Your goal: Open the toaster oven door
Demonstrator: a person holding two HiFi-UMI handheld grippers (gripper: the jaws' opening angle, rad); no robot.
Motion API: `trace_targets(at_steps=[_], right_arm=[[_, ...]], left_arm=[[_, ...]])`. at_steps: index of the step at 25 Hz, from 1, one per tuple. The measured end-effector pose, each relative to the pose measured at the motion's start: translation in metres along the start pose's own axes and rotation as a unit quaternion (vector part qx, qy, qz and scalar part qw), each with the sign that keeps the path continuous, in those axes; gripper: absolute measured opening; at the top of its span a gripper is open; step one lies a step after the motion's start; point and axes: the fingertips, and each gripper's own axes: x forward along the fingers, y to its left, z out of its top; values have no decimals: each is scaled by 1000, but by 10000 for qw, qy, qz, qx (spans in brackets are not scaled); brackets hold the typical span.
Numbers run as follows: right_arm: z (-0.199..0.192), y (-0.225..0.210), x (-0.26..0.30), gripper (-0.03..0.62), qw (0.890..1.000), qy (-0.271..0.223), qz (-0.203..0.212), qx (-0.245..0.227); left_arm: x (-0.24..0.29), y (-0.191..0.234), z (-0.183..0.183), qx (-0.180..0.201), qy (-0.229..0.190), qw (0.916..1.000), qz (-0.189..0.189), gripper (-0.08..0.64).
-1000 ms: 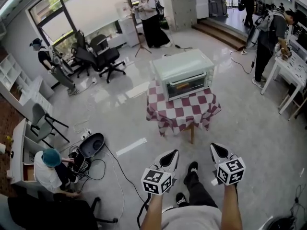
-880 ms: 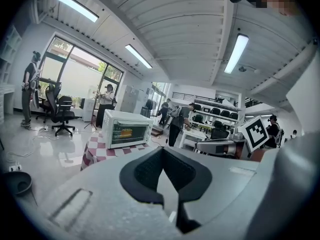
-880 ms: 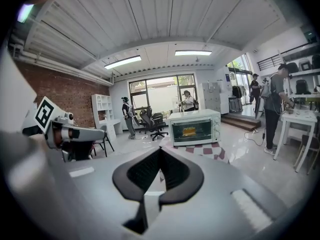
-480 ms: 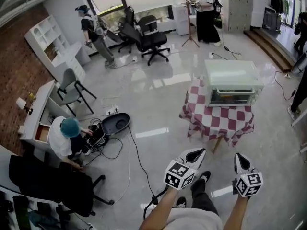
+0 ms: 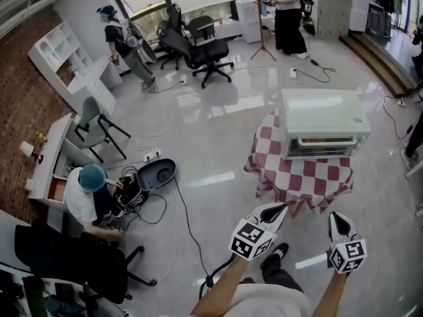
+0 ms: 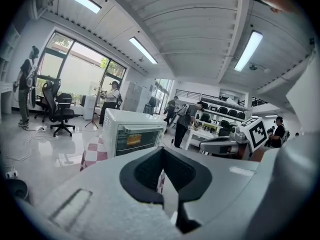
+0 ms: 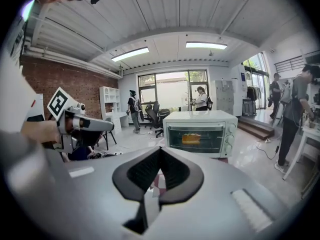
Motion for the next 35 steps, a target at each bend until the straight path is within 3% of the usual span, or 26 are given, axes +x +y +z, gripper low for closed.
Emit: trace_targets(at_steps=[4,9,16,20,26,32,35], right_arm=[[24,-15,38,3,9986,-114,411,-317],[45,-41,85,3,9879,218,767,-1333],[58,-67,125,3,9562,644,959,-2691],[52,-69,143,3,9356,957,1124,-3208],[41,-79,173,3,9189,1328,1248,-3499],[35,-92,207,4,9229,1385,1271,-3361],[43,-109,204,5,9316,1419,1090,-3164]], left_arm=[[27,16,8,90,190,9998,21,2],[63,31,36,190,141,9997,7,2],[98,56,34,37,265,9995,149,2],[102,58,32,29,391,9991,169,2],[118,77,21,48,648,9978,135,2],[143,106,22,50,783,9969,62,2],[156,99,36,102,729,9972,-123,2]])
